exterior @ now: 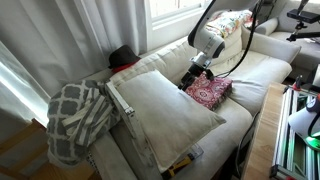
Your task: Uncover the remote, then place it throw blanket
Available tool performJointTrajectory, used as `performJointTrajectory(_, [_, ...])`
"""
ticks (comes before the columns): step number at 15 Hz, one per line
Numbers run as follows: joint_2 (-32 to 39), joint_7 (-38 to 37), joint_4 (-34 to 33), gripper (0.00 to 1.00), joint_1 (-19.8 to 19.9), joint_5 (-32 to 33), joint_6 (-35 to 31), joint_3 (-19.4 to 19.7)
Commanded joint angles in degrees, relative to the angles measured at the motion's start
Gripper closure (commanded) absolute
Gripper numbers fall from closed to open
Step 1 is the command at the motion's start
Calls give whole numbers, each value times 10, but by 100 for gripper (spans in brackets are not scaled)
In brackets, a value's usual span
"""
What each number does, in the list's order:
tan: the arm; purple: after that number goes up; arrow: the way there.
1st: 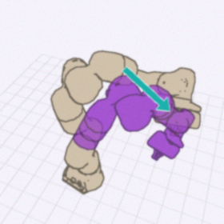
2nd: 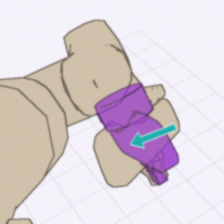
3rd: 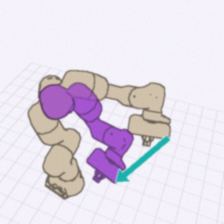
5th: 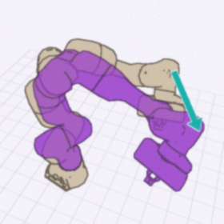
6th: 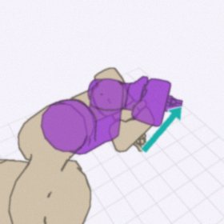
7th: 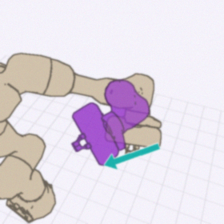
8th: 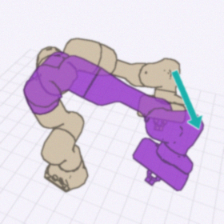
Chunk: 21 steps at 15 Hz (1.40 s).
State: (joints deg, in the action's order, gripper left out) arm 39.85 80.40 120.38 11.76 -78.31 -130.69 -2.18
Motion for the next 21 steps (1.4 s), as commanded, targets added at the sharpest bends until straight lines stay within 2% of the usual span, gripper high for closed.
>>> performJointTrajectory(1, [53, 36, -44, 0, 14, -37, 78, 16])
performJointTrajectory(4, [79, 36, -65, 34, 12, -45, 122, 31])
performJointTrajectory(9, [92, 25, -81, 71, 9, -44, 169, 44])
performJointTrajectory(12, [54, 15, -59, 94, -10, -22, 162, 61])
performJointTrajectory(14, [27, 5, -43, 100, -21, -7, 156, 67])
performJointTrajectory(18, [-51, -20, 5, 98, -63, 43, 138, 67])
performJointTrajectory(21, [-113, -59, 30, 98, -84, 98, 155, 57])
